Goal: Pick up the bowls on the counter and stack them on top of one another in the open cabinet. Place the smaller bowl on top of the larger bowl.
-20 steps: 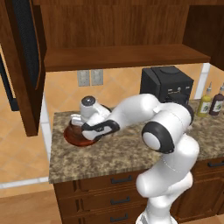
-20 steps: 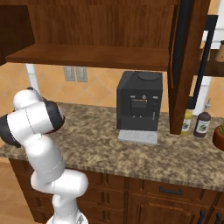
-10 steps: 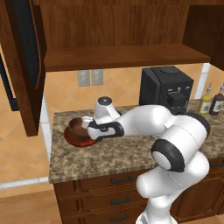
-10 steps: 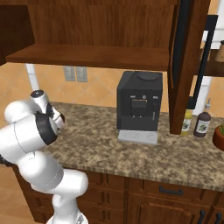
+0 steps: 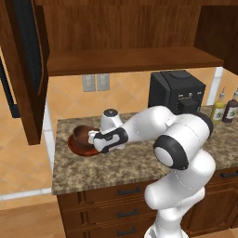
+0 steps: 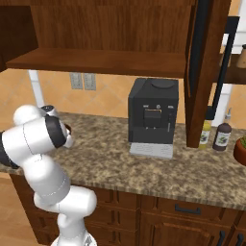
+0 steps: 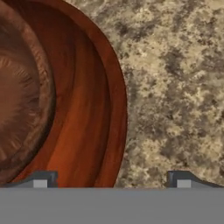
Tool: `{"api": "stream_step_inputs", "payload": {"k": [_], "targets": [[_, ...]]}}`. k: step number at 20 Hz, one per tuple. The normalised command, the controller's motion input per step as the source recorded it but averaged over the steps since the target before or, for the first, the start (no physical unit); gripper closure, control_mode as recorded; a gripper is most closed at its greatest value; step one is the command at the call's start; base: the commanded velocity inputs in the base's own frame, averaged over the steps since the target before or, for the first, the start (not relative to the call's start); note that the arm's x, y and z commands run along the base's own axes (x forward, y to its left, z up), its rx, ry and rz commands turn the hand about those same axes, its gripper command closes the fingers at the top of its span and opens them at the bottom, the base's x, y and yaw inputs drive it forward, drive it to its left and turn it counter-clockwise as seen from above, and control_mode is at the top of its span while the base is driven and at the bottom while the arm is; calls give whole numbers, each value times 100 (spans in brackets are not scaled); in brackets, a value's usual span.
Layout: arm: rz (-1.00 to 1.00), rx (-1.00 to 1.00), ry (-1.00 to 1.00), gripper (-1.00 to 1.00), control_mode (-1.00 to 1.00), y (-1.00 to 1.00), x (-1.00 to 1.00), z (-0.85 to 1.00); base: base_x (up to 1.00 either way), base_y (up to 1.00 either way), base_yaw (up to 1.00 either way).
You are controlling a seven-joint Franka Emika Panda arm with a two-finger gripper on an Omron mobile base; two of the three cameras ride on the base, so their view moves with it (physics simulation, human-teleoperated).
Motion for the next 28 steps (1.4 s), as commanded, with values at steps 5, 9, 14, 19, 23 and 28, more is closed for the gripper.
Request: {"api": "stream_step_inputs", "payload": {"k": [5,9,14,19,23,28], "targets": [[0,0,-1,-100,-100,0,12,-10,0,0,0],[0,0,-2,-100,-100,1,8,-10,0,0,0],[0,0,-1,100,-100,2,8,-9,0,0,0],[0,1,0,100,-100,0,-8,8,0,0,0],[-5,7,-9,100,-100,-25,-70,82,0,0,0],[-16,17,-20,100,-100,-65,-99,100,0,0,0]]}}
